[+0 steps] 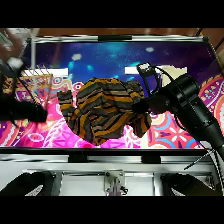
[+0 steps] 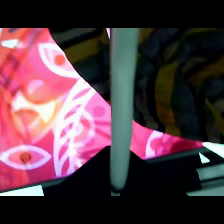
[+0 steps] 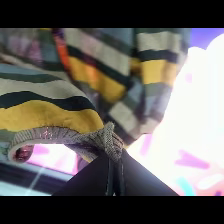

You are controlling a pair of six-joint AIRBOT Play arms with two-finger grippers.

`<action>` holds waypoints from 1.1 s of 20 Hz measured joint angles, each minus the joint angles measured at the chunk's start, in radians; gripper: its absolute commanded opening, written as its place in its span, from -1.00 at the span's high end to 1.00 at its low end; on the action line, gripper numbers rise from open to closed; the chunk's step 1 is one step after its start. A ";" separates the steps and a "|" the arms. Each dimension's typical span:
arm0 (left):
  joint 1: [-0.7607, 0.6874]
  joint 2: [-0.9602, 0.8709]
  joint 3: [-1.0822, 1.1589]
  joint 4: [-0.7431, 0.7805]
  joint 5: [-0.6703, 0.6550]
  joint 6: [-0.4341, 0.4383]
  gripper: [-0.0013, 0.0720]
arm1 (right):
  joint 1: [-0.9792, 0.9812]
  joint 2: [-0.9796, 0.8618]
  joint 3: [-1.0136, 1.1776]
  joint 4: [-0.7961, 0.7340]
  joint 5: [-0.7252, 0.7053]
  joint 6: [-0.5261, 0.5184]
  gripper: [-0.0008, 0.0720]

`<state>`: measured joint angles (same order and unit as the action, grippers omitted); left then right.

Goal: Fold the shirts.

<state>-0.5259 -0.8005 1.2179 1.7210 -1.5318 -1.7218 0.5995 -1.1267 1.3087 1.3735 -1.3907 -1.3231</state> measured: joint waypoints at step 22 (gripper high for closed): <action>-1.263 0.057 -0.473 0.163 -0.063 -0.898 0.82 | 0.000 0.000 0.000 0.016 0.071 0.001 0.77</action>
<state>-1.7889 -0.7437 0.7444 1.8843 -1.5944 -2.6194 0.5995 -1.1267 1.3087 1.3891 -1.3193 -1.3224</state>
